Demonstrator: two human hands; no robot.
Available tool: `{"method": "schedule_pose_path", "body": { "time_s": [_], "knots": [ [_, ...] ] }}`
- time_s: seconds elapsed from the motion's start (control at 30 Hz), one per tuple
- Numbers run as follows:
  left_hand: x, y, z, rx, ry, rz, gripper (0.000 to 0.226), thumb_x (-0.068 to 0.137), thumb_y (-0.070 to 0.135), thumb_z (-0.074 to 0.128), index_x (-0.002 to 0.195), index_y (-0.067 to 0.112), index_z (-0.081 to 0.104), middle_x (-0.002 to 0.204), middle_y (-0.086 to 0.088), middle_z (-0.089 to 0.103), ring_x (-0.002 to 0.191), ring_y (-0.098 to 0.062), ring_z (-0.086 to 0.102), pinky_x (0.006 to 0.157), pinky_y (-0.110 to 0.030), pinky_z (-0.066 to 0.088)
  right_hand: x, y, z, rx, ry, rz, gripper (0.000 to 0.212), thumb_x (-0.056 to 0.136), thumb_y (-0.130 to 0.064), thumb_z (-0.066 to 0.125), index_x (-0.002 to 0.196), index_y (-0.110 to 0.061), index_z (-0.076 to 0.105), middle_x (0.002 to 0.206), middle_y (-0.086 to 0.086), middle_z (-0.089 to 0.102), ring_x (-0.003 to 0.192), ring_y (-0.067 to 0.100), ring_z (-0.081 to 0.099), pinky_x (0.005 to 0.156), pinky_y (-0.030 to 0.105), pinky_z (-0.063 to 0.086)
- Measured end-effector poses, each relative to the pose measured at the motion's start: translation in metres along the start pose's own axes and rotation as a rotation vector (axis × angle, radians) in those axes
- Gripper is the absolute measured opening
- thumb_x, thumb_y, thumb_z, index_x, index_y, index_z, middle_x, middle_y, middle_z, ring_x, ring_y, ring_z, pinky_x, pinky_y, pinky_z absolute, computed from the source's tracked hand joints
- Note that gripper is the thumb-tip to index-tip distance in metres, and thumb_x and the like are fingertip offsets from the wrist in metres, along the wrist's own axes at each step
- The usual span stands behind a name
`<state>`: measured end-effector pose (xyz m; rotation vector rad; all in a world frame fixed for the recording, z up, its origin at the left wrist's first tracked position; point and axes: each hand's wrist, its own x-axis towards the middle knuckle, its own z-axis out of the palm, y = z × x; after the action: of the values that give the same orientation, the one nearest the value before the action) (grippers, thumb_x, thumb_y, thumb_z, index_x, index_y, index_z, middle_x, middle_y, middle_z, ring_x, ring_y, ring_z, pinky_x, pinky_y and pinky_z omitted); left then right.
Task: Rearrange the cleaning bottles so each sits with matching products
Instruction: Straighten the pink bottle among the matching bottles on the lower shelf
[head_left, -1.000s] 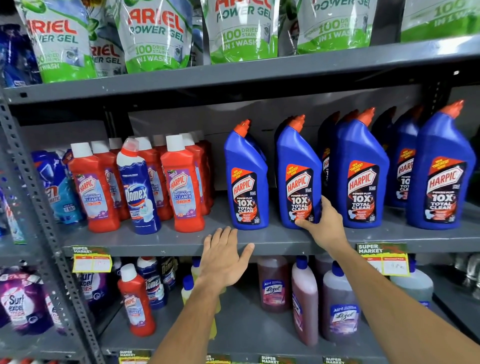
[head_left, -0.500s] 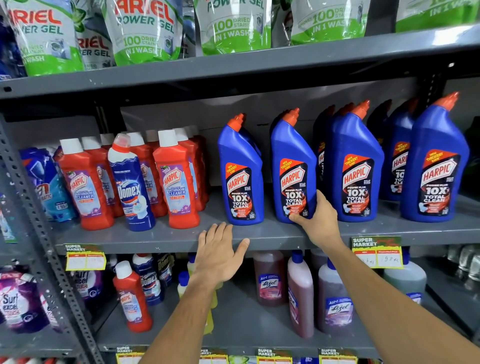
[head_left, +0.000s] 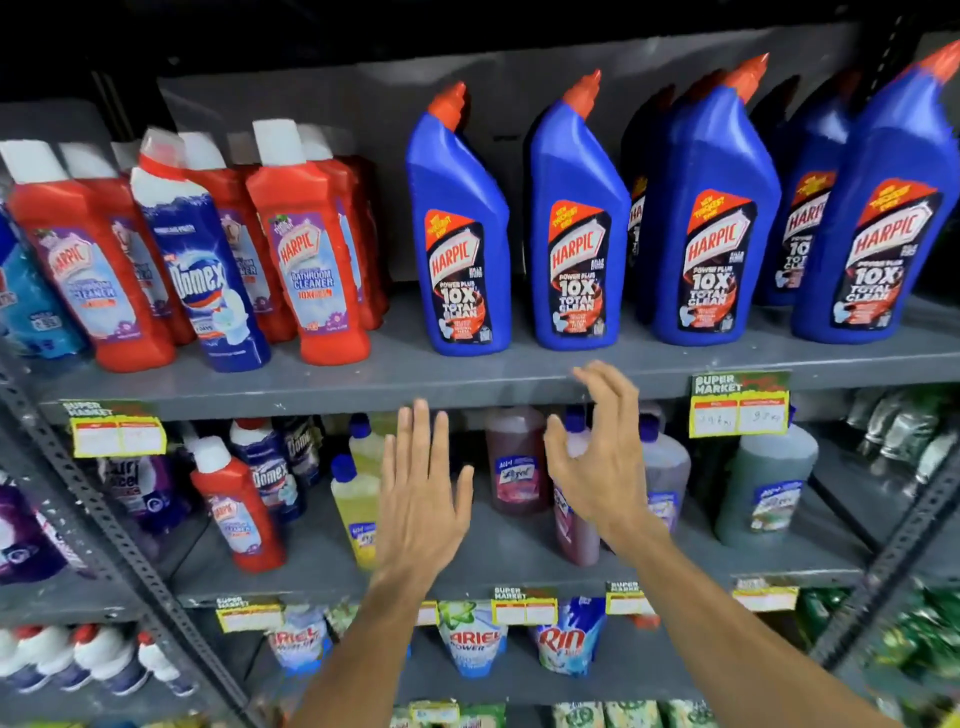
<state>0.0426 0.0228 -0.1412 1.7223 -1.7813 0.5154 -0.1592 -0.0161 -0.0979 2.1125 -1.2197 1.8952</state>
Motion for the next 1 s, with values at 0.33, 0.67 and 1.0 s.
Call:
{"method": "schedule_pose_path", "body": {
  "time_s": [0.33,0.67,1.0],
  "knots": [
    [-0.067,-0.019,0.091,-0.083,-0.491,-0.080,0.072,0.102,0.048,0.028,0.158,0.011,0.000,0.167,-0.009,-0.003,0.155,-0.026,0.001,0.125,-0.043,0.012,-0.086,0.044,0.020,-0.023,-0.283,0.434,0.081,0.085,-0.013,0.071,0.153,-0.021,0.029,0.157,-0.003,0.036,0.145,0.014,0.036,0.118,0.024,0.029],
    [-0.085,-0.050,0.156,-0.060,-0.855,-0.100,0.073,0.103,0.049,0.025,0.157,0.008,-0.001,0.167,-0.012,-0.007,0.154,-0.029,-0.007,0.125,-0.044,0.001,-0.124,0.099,0.065,-0.053,-0.183,0.969,0.092,0.068,-0.018,0.091,0.143,-0.014,0.038,0.132,0.009,0.062,0.119,0.030,0.060,0.103,0.034,0.047],
    [-0.117,-0.071,0.179,-0.044,-0.858,-0.090,0.068,0.104,0.045,0.021,0.158,0.010,0.000,0.167,-0.011,-0.006,0.154,-0.031,-0.007,0.124,-0.047,-0.002,-0.168,0.143,0.074,-0.138,-0.280,0.970,0.063,0.079,-0.017,0.085,0.129,-0.008,0.048,0.113,0.015,0.071,0.094,0.029,0.064,0.077,0.028,0.049]
  ]
}}
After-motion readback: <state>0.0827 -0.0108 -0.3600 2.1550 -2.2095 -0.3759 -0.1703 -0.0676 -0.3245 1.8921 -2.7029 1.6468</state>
